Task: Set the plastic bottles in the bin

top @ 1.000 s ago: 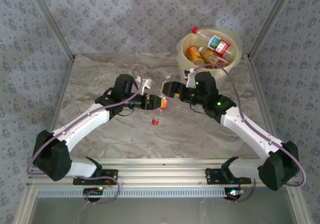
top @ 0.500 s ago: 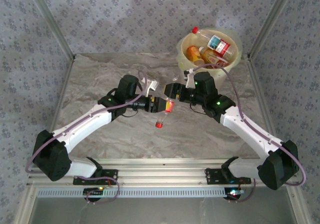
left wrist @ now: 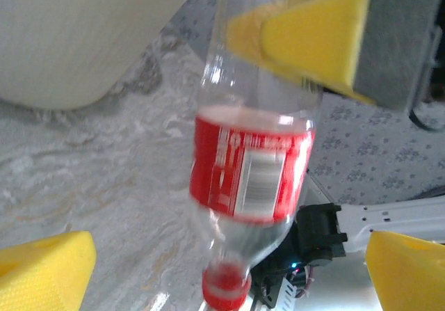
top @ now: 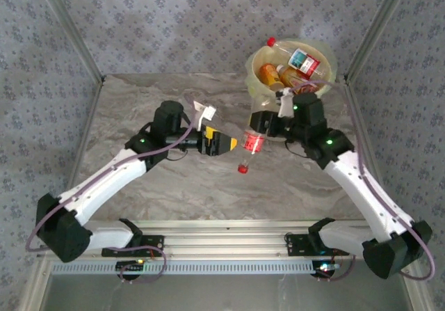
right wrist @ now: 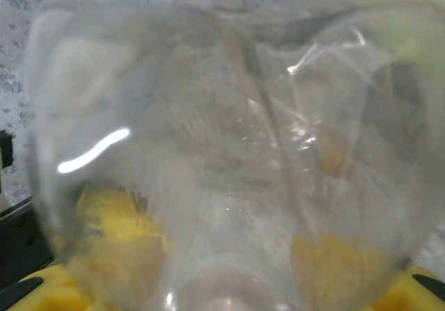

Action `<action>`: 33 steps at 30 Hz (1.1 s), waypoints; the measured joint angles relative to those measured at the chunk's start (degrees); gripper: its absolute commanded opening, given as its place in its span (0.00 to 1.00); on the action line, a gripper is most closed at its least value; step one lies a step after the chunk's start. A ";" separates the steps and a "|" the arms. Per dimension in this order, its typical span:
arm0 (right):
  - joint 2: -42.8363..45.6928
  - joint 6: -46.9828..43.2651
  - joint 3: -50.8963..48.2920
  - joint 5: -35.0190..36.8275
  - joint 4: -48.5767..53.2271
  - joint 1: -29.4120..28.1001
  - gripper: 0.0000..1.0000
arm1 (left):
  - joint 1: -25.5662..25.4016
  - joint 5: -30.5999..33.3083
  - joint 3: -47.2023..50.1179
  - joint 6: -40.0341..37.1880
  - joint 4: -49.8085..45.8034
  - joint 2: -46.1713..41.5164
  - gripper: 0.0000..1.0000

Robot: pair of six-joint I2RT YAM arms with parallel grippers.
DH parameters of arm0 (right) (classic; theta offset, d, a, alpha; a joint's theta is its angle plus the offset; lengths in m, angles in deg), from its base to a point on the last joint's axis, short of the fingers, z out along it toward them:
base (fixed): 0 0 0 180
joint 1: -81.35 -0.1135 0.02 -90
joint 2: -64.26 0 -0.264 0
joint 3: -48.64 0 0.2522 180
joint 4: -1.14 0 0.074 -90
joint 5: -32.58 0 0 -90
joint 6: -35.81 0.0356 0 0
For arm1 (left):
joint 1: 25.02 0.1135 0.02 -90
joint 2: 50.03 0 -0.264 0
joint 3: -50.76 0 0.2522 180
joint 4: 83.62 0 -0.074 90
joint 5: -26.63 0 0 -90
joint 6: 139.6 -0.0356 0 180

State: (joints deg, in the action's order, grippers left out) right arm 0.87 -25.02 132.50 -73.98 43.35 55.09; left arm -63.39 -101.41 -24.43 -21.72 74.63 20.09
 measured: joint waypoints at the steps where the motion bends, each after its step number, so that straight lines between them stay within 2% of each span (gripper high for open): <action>1: 0.55 -1.42 2.29 1.11 2.36 0.37 0.51 | 0.00 0.00 -0.33 -1.09 -0.46 -1.20 1.00; 9: 0.98 -16.41 22.25 20.65 22.56 0.74 0.51 | 0.00 1.84 -2.27 -8.79 -5.22 -6.93 1.00; 15: -6.16 -26.45 31.65 36.61 28.50 0.59 0.48 | 0.00 1.84 -2.27 -10.05 -7.21 -6.32 0.99; 24: -18.69 -43.98 40.54 54.64 23.54 -1.77 0.47 | 0.00 1.86 -0.33 -9.70 -6.36 -6.19 1.00; 29: -24.11 -53.92 42.27 60.35 16.79 -2.29 0.47 | 0.00 1.92 0.04 -9.66 -6.58 -6.27 1.00; 33: -27.69 -60.41 42.16 61.99 11.06 -2.23 0.48 | 0.00 2.14 0.09 -9.81 -7.04 -6.38 0.99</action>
State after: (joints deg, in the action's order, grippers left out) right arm -26.83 -85.43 174.66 -12.00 54.41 52.86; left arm -63.39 -99.27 -24.34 -31.53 67.59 13.71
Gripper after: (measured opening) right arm 0.476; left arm 0.993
